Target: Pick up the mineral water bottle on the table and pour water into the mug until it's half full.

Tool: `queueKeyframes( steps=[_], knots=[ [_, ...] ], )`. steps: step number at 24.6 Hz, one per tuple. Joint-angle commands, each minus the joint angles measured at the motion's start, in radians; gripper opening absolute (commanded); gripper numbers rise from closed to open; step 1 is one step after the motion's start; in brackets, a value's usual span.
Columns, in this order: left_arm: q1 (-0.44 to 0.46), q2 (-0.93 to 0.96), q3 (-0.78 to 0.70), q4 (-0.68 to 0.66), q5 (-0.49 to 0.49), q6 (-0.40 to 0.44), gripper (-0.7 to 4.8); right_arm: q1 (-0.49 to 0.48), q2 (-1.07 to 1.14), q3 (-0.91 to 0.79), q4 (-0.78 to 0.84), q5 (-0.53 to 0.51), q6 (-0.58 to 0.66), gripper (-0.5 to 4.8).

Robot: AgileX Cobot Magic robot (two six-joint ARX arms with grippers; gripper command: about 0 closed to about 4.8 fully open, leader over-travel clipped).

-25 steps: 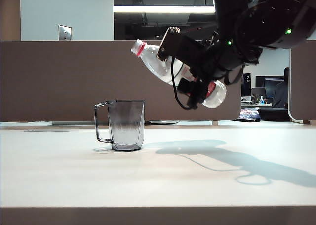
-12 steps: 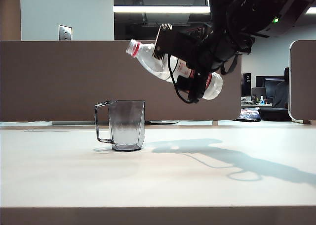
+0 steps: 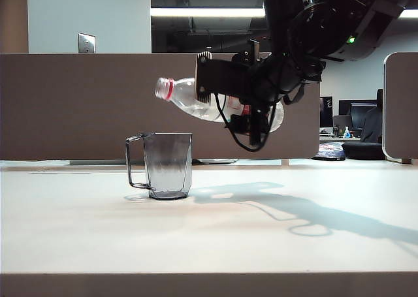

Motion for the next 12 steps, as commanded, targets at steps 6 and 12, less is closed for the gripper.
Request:
queueKeyframes(
  steps=[6, 12],
  knots=[
    [0.0, 0.0, 0.003, 0.011, 0.004, 0.0, -0.05, 0.002, -0.012, 0.018, 0.062, 0.009, -0.081, 3.53],
    [0.0, 0.0, 0.003, 0.011, 0.004, 0.0, -0.05, 0.002, -0.012, 0.022, 0.067, 0.031, -0.082, 3.54]
  ],
)
